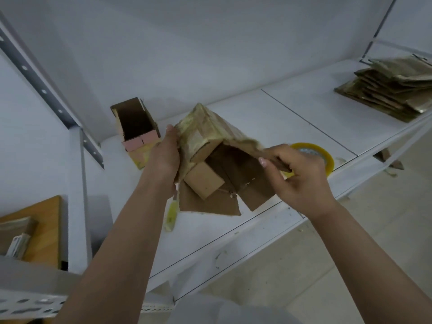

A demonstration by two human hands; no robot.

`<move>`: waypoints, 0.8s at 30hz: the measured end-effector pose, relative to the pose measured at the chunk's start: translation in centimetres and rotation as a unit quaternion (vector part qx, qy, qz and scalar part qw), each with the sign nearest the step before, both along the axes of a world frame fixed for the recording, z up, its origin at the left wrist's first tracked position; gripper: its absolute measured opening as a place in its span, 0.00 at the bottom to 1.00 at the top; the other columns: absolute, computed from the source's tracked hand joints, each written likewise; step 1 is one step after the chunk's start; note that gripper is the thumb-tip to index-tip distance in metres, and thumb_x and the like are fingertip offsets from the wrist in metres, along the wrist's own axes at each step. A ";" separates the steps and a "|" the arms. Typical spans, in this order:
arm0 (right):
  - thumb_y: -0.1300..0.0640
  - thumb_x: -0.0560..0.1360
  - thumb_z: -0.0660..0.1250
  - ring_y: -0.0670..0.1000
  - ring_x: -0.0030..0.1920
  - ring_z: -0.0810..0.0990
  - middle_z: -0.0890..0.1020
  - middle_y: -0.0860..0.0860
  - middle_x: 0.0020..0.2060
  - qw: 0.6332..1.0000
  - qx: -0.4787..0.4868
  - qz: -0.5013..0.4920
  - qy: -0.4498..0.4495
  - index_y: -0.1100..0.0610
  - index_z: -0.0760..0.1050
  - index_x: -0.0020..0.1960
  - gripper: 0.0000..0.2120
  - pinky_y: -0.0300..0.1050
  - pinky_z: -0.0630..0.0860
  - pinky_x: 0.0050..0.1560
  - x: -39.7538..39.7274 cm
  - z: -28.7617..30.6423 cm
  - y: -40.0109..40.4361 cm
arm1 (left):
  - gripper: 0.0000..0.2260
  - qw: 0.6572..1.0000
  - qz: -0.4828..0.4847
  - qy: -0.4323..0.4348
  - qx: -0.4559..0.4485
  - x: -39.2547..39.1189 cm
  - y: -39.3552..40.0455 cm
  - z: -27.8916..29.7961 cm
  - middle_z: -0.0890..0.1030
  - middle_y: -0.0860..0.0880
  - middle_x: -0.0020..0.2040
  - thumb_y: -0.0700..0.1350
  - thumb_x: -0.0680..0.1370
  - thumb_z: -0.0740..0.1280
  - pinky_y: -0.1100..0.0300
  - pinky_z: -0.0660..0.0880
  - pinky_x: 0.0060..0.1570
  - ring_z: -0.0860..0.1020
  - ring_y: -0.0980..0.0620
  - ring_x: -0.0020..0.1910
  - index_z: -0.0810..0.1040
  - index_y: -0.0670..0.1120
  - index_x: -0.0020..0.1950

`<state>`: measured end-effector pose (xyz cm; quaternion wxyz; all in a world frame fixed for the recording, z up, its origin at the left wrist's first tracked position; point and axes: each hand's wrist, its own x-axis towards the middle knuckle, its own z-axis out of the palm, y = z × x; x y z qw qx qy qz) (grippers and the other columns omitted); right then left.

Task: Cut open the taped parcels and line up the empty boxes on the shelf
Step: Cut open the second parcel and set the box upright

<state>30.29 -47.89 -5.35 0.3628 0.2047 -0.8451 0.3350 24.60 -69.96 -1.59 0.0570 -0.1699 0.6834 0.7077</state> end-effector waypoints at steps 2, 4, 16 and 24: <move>0.54 0.79 0.64 0.42 0.29 0.71 0.74 0.44 0.30 0.998 -0.008 -0.065 -0.012 0.60 0.80 0.46 0.10 0.37 0.66 0.30 -0.4 0.4 0.5 | 0.26 0.999 -0.033 0.003 0.026 0.1 0.2 0.2 0.83 0.46 0.54 0.66 0.80 0.52 0.50 0.78 0.54 0.83 0.46 0.50 0.77 0.48 0.62; 0.52 0.79 0.63 0.49 0.28 0.74 0.76 0.49 0.28 0.991 -0.032 -0.121 -0.051 0.59 0.80 0.49 0.12 0.45 0.72 0.30 -0.6 0.6 1.0 | 0.31 0.998 -0.055 0.036 0.007 0.9 0.6 0.8 0.77 0.45 0.65 0.68 0.79 0.50 0.53 0.80 0.48 0.82 0.46 0.53 0.69 0.48 0.72; 0.52 0.79 0.60 0.54 0.27 0.74 0.78 0.52 0.29 0.984 0.018 -0.162 -0.075 0.58 0.80 0.52 0.12 0.44 0.72 0.32 -0.3 1.1 3.9 | 0.22 0.807 -0.190 0.279 -0.484 2.2 4.9 2.9 0.74 0.53 0.62 0.53 0.73 0.72 0.57 0.74 0.55 0.75 0.54 0.57 0.73 0.52 0.65; 0.52 0.80 0.63 0.49 0.38 0.79 0.80 0.45 0.37 0.983 -0.064 -0.069 -0.161 0.55 0.80 0.53 0.10 0.39 0.73 0.37 0.5 1.7 7.2 | 0.12 0.966 -0.154 0.103 -0.179 0.1 4.8 3.8 0.84 0.49 0.47 0.49 0.76 0.71 0.60 0.76 0.42 0.82 0.55 0.43 0.81 0.46 0.58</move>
